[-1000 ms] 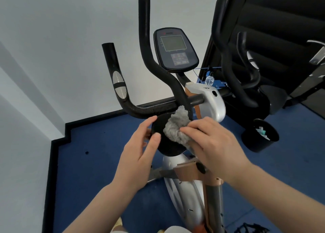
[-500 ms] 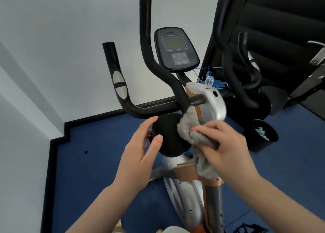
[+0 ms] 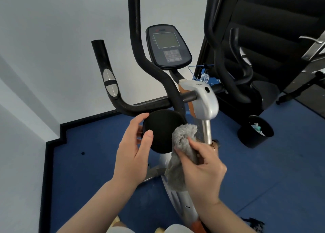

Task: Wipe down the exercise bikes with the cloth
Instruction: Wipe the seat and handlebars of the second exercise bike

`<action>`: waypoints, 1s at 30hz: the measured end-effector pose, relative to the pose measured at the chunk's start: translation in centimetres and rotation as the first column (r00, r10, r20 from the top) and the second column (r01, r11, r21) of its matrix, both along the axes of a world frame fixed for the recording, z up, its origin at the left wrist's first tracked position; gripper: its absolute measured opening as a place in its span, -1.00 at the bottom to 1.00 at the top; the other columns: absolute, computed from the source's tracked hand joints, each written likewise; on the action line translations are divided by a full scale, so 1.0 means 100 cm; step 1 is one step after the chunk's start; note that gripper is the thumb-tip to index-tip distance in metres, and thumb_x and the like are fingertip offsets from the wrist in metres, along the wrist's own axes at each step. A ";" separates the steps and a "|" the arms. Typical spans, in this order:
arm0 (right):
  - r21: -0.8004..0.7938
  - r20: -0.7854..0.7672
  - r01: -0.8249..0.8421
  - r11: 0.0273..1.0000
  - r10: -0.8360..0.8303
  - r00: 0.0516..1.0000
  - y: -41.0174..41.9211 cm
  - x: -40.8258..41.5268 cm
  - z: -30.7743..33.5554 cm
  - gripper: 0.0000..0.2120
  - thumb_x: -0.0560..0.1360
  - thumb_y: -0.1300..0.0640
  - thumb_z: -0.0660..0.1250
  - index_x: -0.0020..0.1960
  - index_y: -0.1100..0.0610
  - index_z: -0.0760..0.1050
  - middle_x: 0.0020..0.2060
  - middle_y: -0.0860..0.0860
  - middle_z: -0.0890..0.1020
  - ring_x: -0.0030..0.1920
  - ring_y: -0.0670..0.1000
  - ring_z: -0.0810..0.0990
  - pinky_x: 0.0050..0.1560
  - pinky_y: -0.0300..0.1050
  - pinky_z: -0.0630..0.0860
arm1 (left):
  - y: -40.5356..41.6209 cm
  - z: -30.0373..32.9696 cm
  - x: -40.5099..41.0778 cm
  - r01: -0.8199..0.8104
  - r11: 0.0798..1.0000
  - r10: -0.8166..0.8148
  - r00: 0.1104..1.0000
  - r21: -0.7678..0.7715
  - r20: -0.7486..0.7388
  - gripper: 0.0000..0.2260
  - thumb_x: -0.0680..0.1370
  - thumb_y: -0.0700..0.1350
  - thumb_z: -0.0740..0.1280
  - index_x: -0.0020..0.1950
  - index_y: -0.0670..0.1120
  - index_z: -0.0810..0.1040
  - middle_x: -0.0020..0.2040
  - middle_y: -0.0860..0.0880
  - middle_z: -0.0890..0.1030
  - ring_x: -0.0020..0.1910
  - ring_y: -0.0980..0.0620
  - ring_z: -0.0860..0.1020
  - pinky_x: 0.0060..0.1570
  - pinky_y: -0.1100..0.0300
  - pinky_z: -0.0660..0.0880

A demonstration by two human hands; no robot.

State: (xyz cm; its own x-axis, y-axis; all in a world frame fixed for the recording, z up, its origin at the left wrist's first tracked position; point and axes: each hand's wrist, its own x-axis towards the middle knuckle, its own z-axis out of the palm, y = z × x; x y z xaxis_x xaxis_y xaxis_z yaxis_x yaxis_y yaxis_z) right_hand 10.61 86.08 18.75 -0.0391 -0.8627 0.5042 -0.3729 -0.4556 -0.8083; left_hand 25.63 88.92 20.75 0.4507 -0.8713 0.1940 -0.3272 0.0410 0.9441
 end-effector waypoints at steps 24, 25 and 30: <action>0.329 -0.412 -0.410 0.851 0.520 0.748 -0.094 0.041 0.099 -0.89 0.34 0.08 0.49 -0.19 0.11 0.68 -0.30 0.10 0.66 -0.25 0.00 0.58 -0.18 -0.13 0.49 | 0.008 -0.003 0.004 0.060 0.996 -0.065 0.995 -0.064 -0.074 -0.70 0.56 0.12 0.13 0.25 0.09 0.42 0.06 0.11 0.61 0.10 0.04 0.57 0.09 0.05 0.52; 0.183 -0.480 -0.401 0.898 0.437 0.760 -0.083 0.037 0.090 -0.93 0.33 0.11 0.48 -0.21 0.09 0.68 -0.33 0.06 0.64 -0.26 0.00 0.54 -0.18 -0.08 0.47 | 0.009 -0.002 0.005 0.076 0.995 -0.081 0.994 -0.067 -0.073 -0.70 0.57 0.10 0.13 0.26 0.08 0.42 0.07 0.11 0.61 0.12 0.03 0.57 0.09 0.04 0.51; -0.088 -0.561 -0.417 0.905 0.301 0.771 -0.052 0.036 0.063 -0.86 0.42 0.04 0.39 -0.12 0.08 0.66 -0.33 -0.04 0.61 -0.25 0.00 0.54 -0.17 0.05 0.45 | 0.009 -0.001 0.003 0.063 0.995 -0.068 0.995 -0.083 -0.069 -0.75 0.60 0.03 0.11 0.25 0.08 0.43 0.09 0.15 0.60 0.12 0.09 0.57 0.07 0.19 0.51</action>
State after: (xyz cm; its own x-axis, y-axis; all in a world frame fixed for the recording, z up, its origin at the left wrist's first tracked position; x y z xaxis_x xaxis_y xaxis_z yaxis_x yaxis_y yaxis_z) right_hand 14.20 80.86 25.03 0.5725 -0.6399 0.5126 -0.4864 -0.7683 -0.4159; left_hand 25.90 89.86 20.62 0.4084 -0.8822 0.2342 -0.2532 0.1370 0.9577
